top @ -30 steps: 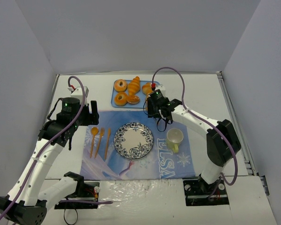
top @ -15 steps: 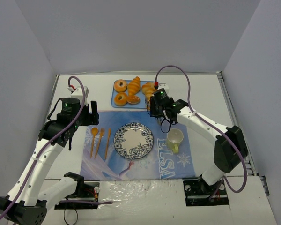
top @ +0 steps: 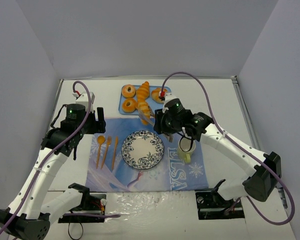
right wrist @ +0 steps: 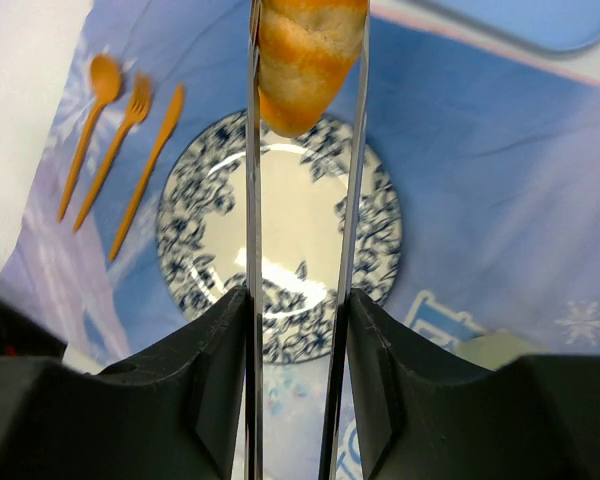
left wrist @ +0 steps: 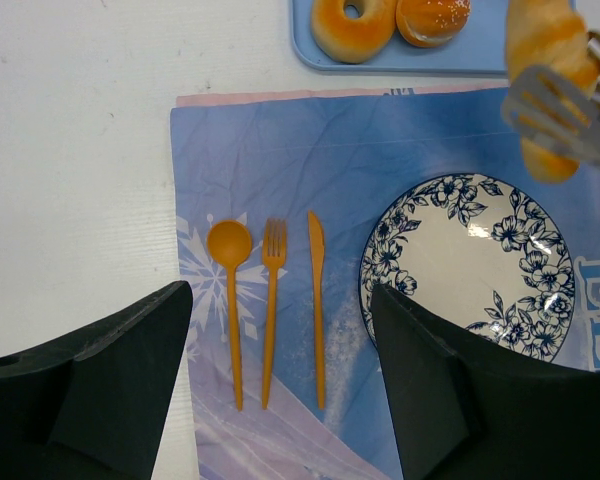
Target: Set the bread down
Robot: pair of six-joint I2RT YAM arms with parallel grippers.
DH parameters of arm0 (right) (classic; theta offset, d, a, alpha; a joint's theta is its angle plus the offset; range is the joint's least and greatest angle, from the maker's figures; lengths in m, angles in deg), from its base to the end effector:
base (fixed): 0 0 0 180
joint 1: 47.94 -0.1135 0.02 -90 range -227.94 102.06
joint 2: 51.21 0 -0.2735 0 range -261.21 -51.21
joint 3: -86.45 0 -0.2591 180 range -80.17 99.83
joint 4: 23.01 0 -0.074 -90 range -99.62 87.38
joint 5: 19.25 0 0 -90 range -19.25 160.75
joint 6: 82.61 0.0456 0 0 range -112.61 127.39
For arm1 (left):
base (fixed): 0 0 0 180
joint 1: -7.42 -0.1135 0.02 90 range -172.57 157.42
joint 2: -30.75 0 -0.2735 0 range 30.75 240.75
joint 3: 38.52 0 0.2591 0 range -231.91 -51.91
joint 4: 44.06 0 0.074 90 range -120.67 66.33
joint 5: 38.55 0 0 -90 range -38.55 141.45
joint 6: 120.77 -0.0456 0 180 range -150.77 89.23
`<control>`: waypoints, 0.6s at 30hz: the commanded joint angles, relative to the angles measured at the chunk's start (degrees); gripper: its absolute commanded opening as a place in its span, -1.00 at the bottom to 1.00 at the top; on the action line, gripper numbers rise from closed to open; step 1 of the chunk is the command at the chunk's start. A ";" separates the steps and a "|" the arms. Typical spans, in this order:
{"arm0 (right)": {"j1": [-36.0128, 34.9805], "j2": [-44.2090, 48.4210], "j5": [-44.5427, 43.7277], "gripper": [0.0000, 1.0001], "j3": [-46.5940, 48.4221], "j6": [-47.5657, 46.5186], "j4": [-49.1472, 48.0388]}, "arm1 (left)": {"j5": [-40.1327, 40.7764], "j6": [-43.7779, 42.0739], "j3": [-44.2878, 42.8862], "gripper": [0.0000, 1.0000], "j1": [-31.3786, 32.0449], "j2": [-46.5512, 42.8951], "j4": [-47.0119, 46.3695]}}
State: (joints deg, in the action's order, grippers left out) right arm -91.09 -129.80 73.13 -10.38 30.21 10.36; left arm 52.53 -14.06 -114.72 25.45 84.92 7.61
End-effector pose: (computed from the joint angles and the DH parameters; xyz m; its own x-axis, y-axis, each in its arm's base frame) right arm 0.2387 0.2264 0.3447 -0.5992 -0.0305 -0.8000 -0.5180 0.7767 0.3583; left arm 0.1943 -0.0623 0.3733 -0.5349 -0.1282 -0.8351 0.1463 0.9594 -0.2410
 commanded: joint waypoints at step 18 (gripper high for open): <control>-18.68 3.17 -6.81 -0.50 -12.84 4.96 2.96 | 0.06 0.25 -1.27 0.38 0.35 0.32 -2.42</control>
State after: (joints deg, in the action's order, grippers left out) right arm -107.61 -125.61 71.21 -23.61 33.30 15.48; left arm 52.51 -14.06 -114.72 25.47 85.25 7.61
